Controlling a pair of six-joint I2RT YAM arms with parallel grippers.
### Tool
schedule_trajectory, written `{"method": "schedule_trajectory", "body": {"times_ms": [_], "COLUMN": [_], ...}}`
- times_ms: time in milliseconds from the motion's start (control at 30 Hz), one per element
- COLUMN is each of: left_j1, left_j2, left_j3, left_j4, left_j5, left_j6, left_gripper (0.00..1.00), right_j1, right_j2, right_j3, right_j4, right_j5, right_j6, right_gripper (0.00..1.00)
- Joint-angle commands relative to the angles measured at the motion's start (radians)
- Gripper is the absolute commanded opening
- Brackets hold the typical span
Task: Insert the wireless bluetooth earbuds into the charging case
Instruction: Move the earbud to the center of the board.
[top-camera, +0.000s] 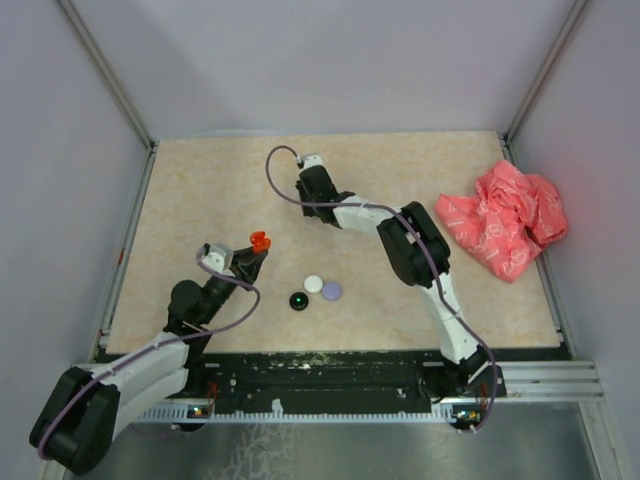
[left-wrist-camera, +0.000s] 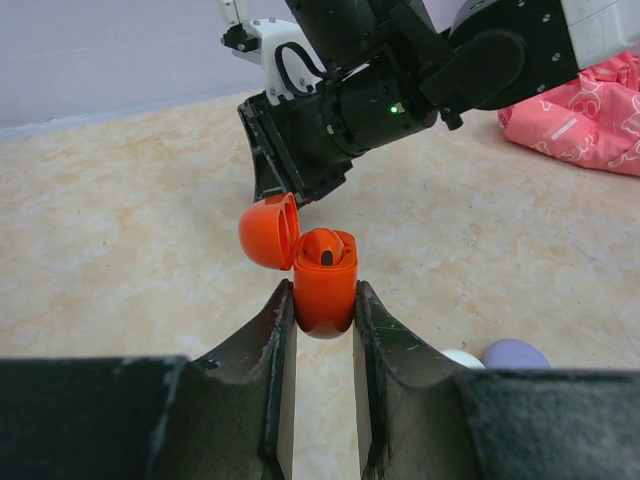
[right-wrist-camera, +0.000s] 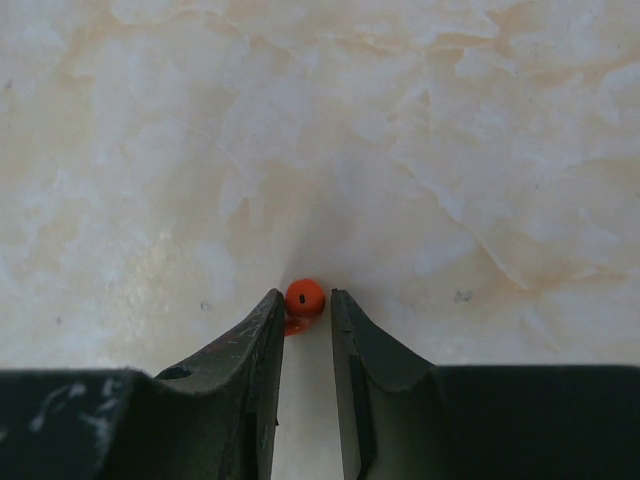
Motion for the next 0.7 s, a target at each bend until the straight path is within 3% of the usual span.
{"method": "schedule_trajectory", "body": {"times_ms": [0, 433, 667], "left_j1": [0.003, 0.003, 0.002], "left_j2": [-0.014, -0.02, -0.03], "left_j3": [0.01, 0.004, 0.0], "left_j4": [0.006, 0.019, 0.02], "left_j5": [0.001, 0.022, 0.02], "left_j6": [0.01, 0.007, 0.009], "left_gripper": [0.0, 0.0, 0.0], "right_j1": [0.011, 0.011, 0.009], "right_j2": [-0.087, -0.245, -0.186], "right_j3": [-0.091, -0.277, -0.181], "right_j4": [-0.137, -0.197, -0.207], "right_j5": [-0.002, -0.014, -0.094], "right_j6": [-0.079, -0.204, -0.301], "right_gripper": [0.25, 0.2, 0.33]}}
